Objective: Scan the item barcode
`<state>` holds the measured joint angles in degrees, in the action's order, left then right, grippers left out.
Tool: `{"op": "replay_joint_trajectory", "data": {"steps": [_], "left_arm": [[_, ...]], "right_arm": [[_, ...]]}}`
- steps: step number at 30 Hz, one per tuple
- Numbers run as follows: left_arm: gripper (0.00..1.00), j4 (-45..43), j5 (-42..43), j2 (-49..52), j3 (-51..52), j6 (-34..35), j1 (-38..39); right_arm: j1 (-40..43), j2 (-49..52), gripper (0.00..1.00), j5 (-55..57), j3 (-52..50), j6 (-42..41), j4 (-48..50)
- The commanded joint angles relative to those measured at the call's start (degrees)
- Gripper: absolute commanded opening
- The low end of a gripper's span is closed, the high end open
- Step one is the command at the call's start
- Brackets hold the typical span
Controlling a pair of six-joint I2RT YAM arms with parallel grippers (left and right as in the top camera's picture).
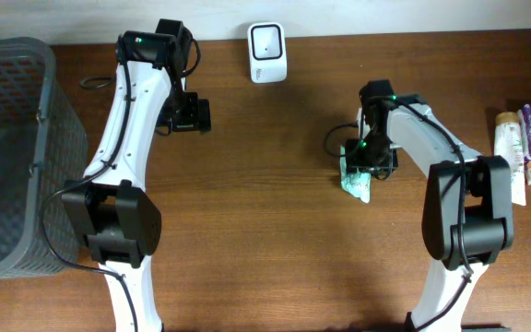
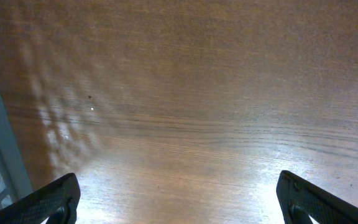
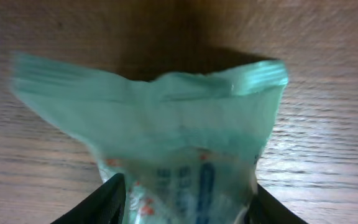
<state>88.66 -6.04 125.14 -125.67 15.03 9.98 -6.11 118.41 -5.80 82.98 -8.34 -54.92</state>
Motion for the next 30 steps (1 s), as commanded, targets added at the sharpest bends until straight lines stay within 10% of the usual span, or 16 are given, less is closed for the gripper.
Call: {"op": "replay_joint_trajectory", "data": {"steps": [1,2,7,18,30], "left_arm": [[0.99,0.07,-0.26,-0.39,0.17,0.76,-0.31],[0.99,0.04,-0.26,-0.39,0.17,0.76,-0.31],[0.99,0.04,-0.26,-0.39,0.17,0.76,-0.31],[0.99,0.04,-0.26,-0.39,0.17,0.76,-0.31],[0.99,0.04,-0.26,-0.39,0.17,0.76,-0.26]], "right_arm": [[-0.28,0.09,0.22,-5.01,-1.36,0.39,0.79],[-0.28,0.09,0.05,-6.88,-0.22,0.35,0.76],[-0.28,0.07,0.04,-14.80,10.03,0.35,3.02],[-3.30,0.11,0.04,-18.58,18.58,-25.03,51.19],[-11.93,22.56,0.06,-3.91,43.15,-19.12,51.28]]}}
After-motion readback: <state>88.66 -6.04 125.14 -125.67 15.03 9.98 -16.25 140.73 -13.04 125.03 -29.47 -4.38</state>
